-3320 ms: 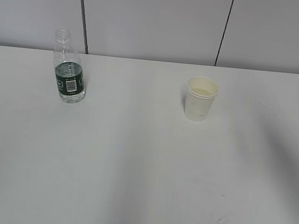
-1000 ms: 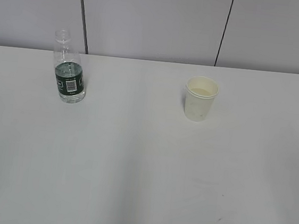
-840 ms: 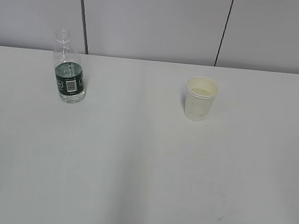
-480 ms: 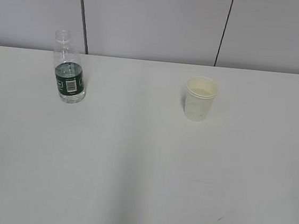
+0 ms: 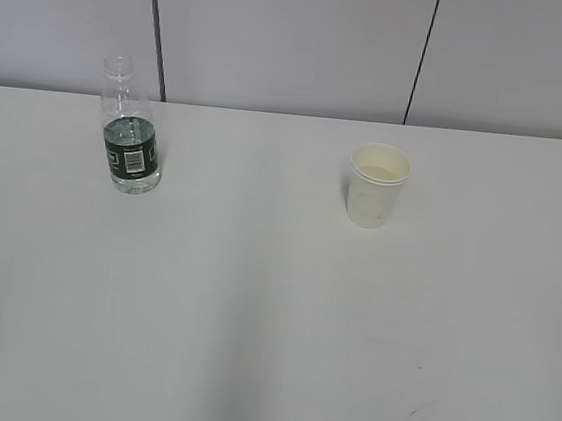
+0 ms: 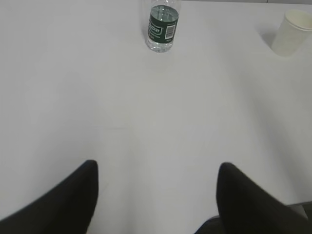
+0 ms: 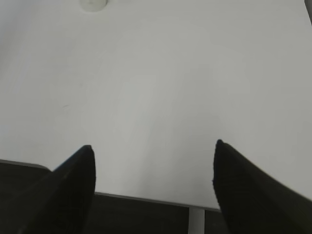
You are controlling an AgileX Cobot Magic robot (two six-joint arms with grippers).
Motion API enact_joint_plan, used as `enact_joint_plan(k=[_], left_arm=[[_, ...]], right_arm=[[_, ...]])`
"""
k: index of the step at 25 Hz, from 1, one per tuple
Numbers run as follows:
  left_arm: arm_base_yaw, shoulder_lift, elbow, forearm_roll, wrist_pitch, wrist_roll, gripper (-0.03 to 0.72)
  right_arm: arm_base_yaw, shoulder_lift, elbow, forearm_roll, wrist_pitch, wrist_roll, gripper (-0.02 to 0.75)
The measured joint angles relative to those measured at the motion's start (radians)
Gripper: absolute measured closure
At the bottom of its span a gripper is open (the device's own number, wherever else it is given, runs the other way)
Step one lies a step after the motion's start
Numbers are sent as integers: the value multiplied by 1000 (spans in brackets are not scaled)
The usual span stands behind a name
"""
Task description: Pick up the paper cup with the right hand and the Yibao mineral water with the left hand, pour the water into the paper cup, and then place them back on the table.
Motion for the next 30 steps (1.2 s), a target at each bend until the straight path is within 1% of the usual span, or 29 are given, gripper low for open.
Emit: enact_joint_plan(k=[5,20,23,27,30], left_arm=[[0,0,0,0,0,0,220],[0,0,0,0,0,0,220],[0,0,0,0,0,0,221],[0,0,0,0,0,0,223],[0,0,0,0,0,0,225]], right_arm=[[0,0,36,13,-90,-9,153],[0,0,46,24,-113,-15,153],[-27,0,46,13,-115,-15,153],[-111,0,46,8,-115,-15,153],[-134,0,46,8,-115,-9,153]])
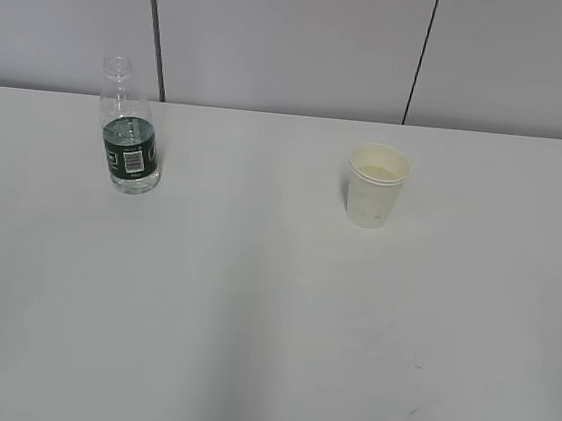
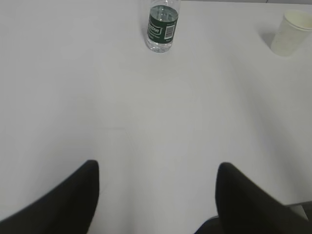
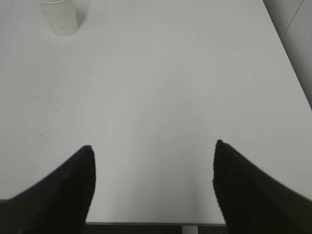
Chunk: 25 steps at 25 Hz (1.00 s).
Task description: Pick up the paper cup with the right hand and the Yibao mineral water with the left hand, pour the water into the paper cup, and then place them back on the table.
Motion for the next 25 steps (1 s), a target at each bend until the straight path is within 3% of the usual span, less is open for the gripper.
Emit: enact_joint_plan(k=[25], left_arm=[[0,0,0,0,0,0,230]], right_arm=[[-63,0,0,33,-1,13,153]])
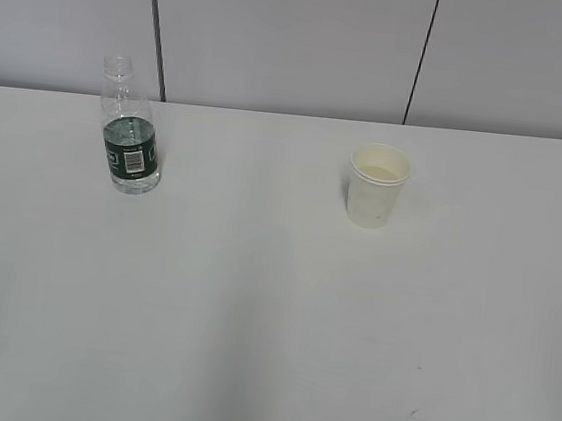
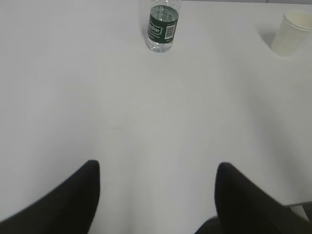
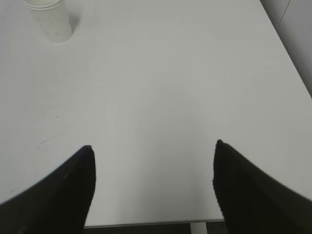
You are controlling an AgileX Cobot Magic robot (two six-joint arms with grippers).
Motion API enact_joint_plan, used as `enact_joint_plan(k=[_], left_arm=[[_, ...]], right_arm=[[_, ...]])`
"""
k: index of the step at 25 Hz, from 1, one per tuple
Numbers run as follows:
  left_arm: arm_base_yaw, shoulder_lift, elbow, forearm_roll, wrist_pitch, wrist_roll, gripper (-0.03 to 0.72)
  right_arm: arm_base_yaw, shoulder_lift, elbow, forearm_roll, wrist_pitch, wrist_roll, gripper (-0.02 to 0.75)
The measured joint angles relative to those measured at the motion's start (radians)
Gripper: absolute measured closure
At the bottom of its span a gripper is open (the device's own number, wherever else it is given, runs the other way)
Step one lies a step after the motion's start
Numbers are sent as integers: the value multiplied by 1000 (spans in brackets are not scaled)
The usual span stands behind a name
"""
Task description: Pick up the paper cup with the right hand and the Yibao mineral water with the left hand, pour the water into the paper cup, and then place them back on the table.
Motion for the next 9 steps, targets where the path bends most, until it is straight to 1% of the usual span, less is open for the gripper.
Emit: enact_joint_plan(k=[9], left_arm=[[0,0,0,0,0,0,239]], right_arm=[[0,0,0,2,0,0,153]])
